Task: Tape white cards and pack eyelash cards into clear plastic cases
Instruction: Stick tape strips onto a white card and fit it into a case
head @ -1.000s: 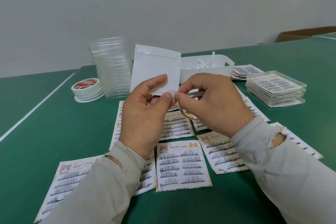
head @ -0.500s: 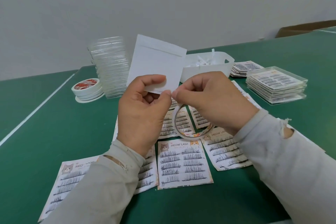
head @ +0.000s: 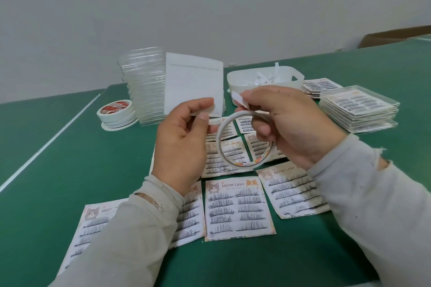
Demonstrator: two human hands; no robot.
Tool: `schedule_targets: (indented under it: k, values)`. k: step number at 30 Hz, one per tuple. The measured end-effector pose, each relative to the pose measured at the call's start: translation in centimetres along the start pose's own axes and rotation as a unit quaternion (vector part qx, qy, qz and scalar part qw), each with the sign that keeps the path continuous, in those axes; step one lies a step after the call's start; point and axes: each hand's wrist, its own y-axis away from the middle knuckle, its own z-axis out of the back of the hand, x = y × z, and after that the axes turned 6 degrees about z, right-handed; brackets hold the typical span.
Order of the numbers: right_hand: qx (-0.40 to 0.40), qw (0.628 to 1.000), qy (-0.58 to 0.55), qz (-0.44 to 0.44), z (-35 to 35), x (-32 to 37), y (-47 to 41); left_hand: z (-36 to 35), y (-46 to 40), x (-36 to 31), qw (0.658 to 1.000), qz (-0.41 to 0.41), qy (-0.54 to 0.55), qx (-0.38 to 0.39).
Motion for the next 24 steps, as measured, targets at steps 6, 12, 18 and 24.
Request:
schedule_targets:
  k: [6, 12, 18, 24]
  values:
    - [-0.029, 0.999, -0.038, 0.020, -0.2, -1.3, -0.6, -0.1, 0.3, 0.5, 0.996, 0.026, -0.052, 0.066]
    - [0.045, 0.990, -0.135, -0.020, -0.7, -1.8, -0.4, 0.1, 0.3, 0.3, 0.996, -0.001, -0.051, 0.068]
    - [0.093, 0.979, -0.174, -0.044, -1.1, -2.0, 0.0, 0.3, 0.2, 0.3, 0.998, 0.001, -0.029, 0.057]
    - [0.117, 0.977, -0.176, -0.042, -1.1, -1.6, 0.3, 0.4, 0.2, 0.2, 0.998, -0.015, -0.024, 0.061]
